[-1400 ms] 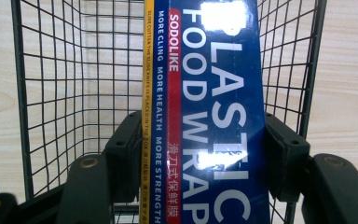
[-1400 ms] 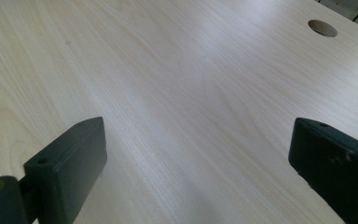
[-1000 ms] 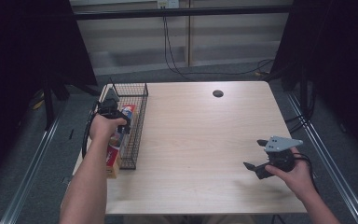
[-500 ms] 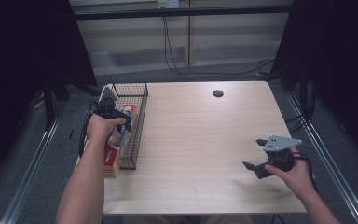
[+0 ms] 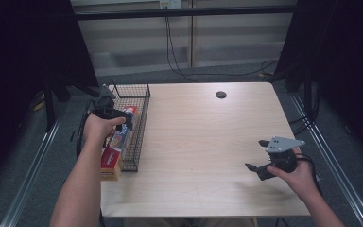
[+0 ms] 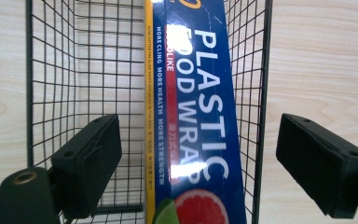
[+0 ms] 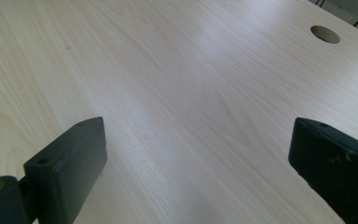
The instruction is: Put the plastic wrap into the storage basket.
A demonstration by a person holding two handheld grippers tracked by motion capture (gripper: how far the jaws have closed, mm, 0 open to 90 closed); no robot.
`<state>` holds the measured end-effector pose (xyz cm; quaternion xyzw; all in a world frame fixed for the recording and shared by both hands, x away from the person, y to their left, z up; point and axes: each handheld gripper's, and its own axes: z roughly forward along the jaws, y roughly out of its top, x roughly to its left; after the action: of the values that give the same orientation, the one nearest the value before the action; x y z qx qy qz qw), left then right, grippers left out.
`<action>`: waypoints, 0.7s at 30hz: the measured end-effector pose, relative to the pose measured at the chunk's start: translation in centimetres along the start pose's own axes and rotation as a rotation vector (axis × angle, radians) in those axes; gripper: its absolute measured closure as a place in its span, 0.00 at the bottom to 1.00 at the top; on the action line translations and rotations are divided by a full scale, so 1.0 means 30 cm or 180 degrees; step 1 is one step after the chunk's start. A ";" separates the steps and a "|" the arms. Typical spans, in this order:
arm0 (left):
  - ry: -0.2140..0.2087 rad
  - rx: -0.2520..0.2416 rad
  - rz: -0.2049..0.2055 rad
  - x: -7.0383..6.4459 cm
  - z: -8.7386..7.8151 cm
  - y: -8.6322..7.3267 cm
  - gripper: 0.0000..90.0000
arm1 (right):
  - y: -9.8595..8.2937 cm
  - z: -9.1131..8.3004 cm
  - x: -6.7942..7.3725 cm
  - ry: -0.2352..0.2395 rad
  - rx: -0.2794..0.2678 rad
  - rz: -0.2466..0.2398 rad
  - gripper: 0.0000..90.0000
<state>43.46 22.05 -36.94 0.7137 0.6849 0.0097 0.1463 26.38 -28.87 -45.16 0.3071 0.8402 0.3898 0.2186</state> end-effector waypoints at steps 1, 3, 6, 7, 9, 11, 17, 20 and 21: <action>-0.0019 -0.0029 0.0006 0.000 -0.008 -0.002 0.16 | 0.000 -0.001 0.000 0.0004 0.0001 -0.0004 0.04; -0.0060 -0.0047 0.0012 -0.003 -0.026 -0.005 0.15 | 0.001 -0.003 0.002 0.0003 -0.0007 0.0005 0.04; -0.0122 -0.0086 0.0027 -0.011 -0.045 -0.013 0.15 | 0.005 -0.006 0.003 0.0001 -0.0034 0.0017 0.04; -0.0140 -0.0076 0.0049 -0.014 -0.052 -0.014 0.15 | 0.006 -0.005 0.004 0.0002 -0.0035 0.0021 0.04; -0.0164 -0.0116 0.0107 -0.019 -0.065 -0.017 0.15 | 0.005 -0.003 0.004 0.0010 -0.0034 0.0005 0.04; -0.0188 -0.0143 0.0125 -0.029 -0.074 -0.022 0.15 | 0.006 -0.003 0.005 0.0011 -0.0030 0.0003 0.04; -0.0314 -0.0183 0.0264 -0.073 -0.094 -0.040 0.15 | 0.007 -0.005 0.006 0.0016 -0.0038 0.0017 0.04; -0.0353 -0.0206 0.0376 -0.097 -0.104 -0.048 0.15 | 0.007 -0.005 0.006 0.0019 -0.0034 -0.0005 0.04; -0.0373 -0.0219 0.0382 -0.106 -0.105 -0.051 0.15 | 0.009 -0.005 0.007 0.0023 -0.0041 0.0009 0.04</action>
<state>41.09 19.58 -33.67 0.7474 0.6304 0.0003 0.2096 26.21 -28.68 -44.88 0.3055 0.8381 0.3965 0.2170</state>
